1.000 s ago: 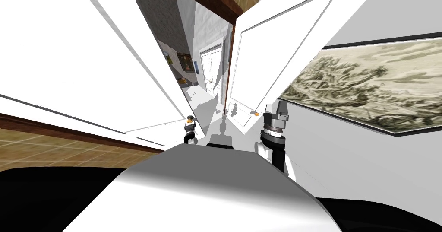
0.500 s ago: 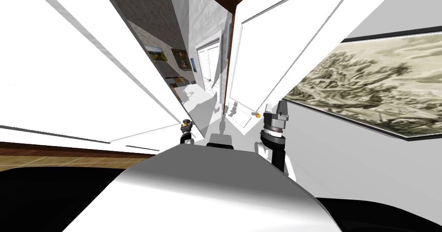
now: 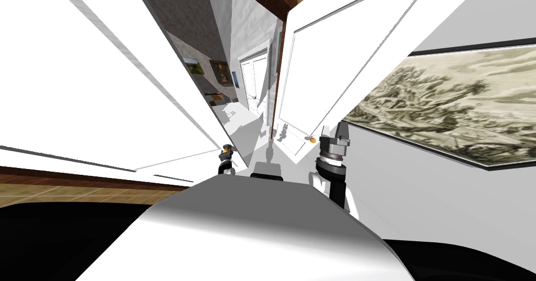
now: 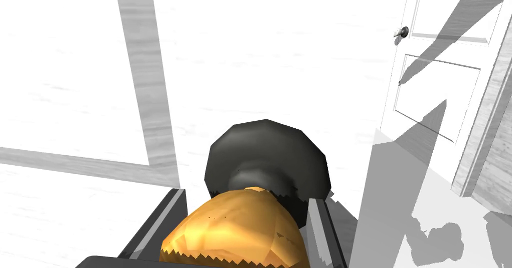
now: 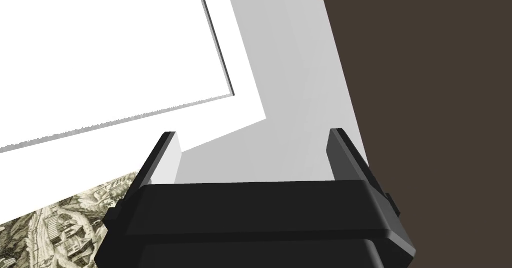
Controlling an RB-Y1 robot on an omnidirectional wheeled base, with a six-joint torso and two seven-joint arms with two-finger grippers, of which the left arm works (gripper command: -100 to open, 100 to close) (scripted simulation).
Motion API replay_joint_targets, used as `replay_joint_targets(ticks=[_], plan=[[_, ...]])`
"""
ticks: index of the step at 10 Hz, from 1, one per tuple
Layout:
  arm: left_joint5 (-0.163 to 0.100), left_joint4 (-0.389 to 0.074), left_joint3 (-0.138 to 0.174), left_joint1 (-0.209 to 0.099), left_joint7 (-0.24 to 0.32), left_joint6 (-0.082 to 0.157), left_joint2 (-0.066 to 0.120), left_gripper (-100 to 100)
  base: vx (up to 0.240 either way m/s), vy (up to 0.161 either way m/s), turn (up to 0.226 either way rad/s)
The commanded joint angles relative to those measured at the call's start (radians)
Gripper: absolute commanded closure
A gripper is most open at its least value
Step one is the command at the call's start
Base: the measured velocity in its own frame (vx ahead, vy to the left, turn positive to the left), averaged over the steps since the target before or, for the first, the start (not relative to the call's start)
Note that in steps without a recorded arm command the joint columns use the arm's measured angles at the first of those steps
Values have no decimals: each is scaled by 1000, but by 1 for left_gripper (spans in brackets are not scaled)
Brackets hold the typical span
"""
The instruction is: Pull the door open
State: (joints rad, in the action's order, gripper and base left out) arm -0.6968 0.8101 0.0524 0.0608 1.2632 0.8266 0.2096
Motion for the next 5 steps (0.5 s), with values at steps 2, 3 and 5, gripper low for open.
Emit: replay_joint_targets(ticks=[2, 3, 5], plan=[[8, 2, -19, 7, 25, 2, 14, 100, -83, -2, -63], [12, 4, -30, 11, 39, 3, 23, 100, -241, 14, -173], [23, 7, -57, 21, 74, 5, 43, 100, -247, 14, -128]])
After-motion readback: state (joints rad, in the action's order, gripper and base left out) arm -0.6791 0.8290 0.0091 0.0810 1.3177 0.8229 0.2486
